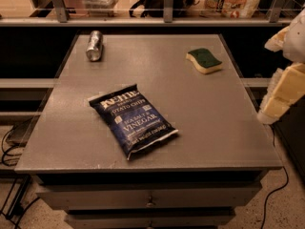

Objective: Move sponge near blue chip bag

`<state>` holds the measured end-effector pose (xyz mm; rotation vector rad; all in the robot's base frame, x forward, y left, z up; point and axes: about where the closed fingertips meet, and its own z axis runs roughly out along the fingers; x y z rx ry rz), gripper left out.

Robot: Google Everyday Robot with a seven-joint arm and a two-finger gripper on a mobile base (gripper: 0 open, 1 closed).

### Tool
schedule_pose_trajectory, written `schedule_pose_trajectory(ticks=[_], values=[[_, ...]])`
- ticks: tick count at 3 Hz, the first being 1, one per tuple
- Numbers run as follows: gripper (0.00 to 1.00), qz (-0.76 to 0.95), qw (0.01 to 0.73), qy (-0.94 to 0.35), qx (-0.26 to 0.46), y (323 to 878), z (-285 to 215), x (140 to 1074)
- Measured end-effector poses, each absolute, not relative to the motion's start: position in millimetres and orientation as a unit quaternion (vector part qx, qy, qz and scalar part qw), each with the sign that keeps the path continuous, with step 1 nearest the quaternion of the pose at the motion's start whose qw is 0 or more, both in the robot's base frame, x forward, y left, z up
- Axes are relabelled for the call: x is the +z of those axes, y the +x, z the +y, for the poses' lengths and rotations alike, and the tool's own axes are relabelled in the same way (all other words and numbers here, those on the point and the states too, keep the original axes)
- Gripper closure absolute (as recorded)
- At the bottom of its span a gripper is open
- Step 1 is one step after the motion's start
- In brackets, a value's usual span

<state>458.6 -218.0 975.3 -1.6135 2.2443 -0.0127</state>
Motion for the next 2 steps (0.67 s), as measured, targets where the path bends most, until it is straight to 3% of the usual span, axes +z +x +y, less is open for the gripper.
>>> schedule_pose_trajectory(ticks=[2], values=[[0.0,0.82,0.25,-0.514,0.035,521.8,-214.2,982.9]])
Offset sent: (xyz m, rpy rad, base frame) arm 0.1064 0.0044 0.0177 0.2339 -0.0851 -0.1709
